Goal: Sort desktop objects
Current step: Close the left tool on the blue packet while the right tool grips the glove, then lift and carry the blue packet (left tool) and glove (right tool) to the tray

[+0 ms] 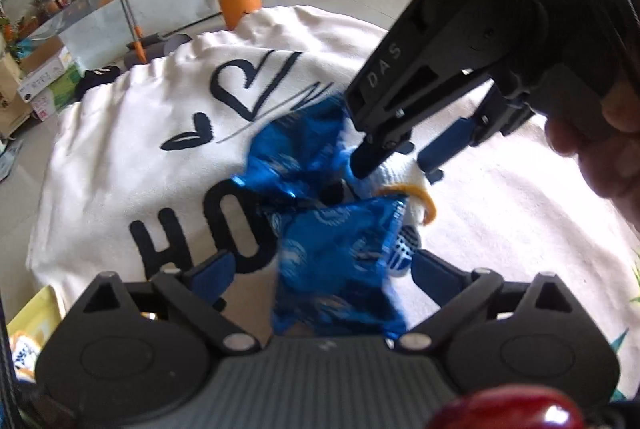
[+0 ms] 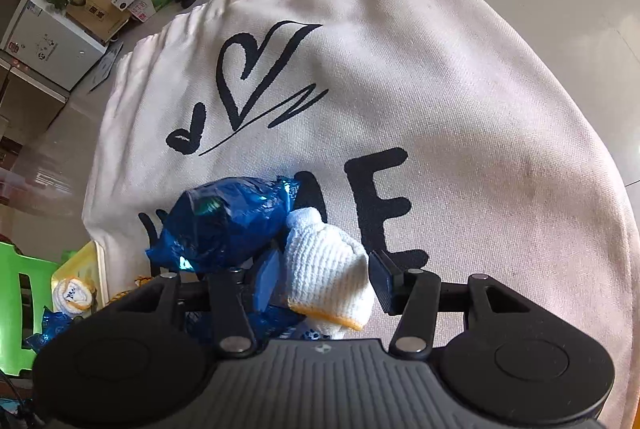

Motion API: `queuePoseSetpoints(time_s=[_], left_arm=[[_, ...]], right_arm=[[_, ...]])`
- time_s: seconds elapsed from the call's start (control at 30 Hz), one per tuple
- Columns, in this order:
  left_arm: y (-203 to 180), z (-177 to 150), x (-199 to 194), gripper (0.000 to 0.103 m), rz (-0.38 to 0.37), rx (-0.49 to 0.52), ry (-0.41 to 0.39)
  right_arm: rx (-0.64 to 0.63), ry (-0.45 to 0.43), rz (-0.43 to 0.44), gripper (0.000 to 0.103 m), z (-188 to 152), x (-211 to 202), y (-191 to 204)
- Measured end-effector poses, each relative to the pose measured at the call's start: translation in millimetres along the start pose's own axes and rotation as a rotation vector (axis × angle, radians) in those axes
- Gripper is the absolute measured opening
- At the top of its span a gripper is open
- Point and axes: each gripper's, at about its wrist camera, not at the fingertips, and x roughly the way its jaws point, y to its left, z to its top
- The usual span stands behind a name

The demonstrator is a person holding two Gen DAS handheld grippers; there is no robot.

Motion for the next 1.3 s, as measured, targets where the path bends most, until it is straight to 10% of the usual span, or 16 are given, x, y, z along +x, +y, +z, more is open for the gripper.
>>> queuePoseSetpoints(time_s=[0.47,0.67,1.3], left_arm=[[-10,3,13,0.102,0.032,-0.041,0.003],[-7,1,23,0.065,-0.009,-0.099,0.071],[16,1,-17,0.059,-0.030,-0.259,0.082]], right_arm=[[0.045,0.039,-0.013,0.059,-4,14,-4],[0.042,0.038,-0.013,0.059,-5,17,-3],[-0.018,-0.014,0.027,0.052,-17,-17,11]])
